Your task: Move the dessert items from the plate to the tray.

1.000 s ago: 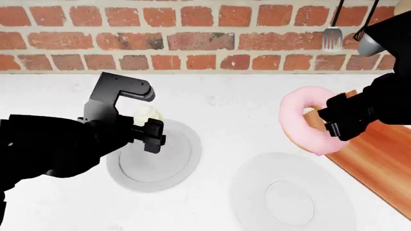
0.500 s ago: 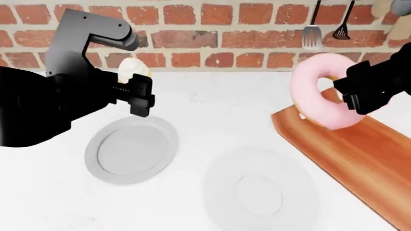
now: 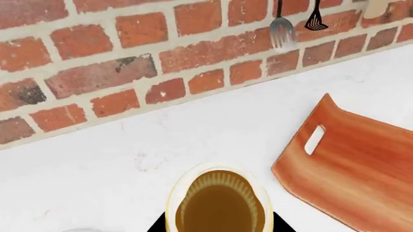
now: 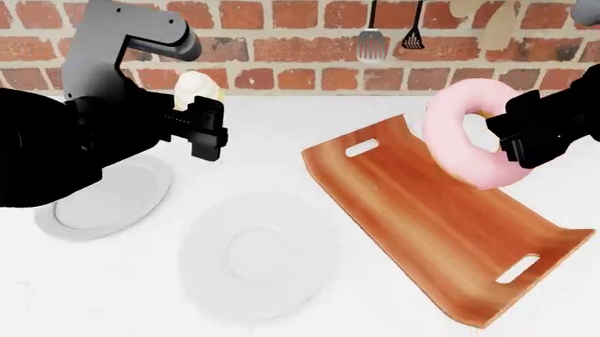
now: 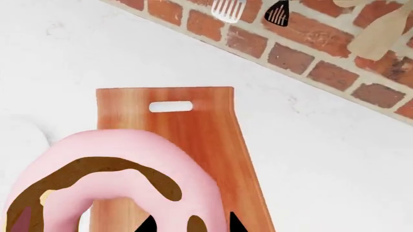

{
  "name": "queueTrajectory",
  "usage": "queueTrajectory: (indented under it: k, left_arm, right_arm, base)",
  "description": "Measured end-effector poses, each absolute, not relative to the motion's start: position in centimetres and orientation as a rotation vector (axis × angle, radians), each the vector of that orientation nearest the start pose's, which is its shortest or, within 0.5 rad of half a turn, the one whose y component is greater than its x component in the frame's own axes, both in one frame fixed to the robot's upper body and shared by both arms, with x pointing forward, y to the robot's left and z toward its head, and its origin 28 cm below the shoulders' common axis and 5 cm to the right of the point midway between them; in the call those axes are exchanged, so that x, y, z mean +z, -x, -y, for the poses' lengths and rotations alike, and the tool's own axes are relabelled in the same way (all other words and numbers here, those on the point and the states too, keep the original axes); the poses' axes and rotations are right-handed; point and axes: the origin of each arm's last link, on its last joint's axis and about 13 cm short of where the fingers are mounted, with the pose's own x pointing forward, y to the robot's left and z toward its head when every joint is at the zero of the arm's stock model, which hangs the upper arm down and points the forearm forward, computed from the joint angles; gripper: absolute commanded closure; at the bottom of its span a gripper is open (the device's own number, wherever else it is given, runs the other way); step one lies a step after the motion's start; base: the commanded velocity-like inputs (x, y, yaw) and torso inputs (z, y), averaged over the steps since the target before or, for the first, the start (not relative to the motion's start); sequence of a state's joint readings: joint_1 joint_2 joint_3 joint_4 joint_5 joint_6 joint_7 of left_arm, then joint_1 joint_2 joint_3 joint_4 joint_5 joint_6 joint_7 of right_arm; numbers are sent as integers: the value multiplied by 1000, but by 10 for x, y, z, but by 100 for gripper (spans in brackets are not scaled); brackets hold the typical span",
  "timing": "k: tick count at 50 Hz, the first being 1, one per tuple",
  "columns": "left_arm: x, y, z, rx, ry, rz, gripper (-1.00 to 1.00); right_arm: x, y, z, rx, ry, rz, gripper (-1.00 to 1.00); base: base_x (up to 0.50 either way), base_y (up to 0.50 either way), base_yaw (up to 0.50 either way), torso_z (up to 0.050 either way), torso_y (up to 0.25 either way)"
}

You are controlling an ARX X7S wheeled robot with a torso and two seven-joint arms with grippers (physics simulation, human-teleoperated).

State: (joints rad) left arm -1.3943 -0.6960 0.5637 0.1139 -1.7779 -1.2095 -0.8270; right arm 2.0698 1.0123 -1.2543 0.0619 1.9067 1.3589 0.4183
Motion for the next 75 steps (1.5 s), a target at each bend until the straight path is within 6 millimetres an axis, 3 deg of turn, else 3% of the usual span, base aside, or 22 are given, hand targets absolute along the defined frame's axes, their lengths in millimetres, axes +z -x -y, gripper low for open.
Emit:
queueTrajectory:
  k: [12, 25, 43, 59, 75]
  left_arm:
    - [322, -265, -234, -322, -140, -291, 100]
    - [321, -271, -230, -356, -142, -270, 100]
    - [325, -306, -207, -494, -124, -220, 100]
    - [303, -330, -184, -584, -106, -269, 100]
    - [280, -337, -166, -664, -110, -319, 100]
  right_arm:
    - [378, -231, 212, 277, 294, -549, 100]
    - [375, -235, 211, 286, 286, -546, 100]
    - [369, -238, 210, 290, 277, -551, 100]
    - [363, -238, 212, 290, 267, -557, 100]
    - [356, -241, 211, 299, 260, -567, 100]
  base:
    - [-121, -461, 0, 0, 0]
    - [0, -15, 0, 0, 0]
    - [0, 0, 0, 0, 0]
    - [0, 0, 0, 0, 0]
    - [0, 0, 0, 0, 0]
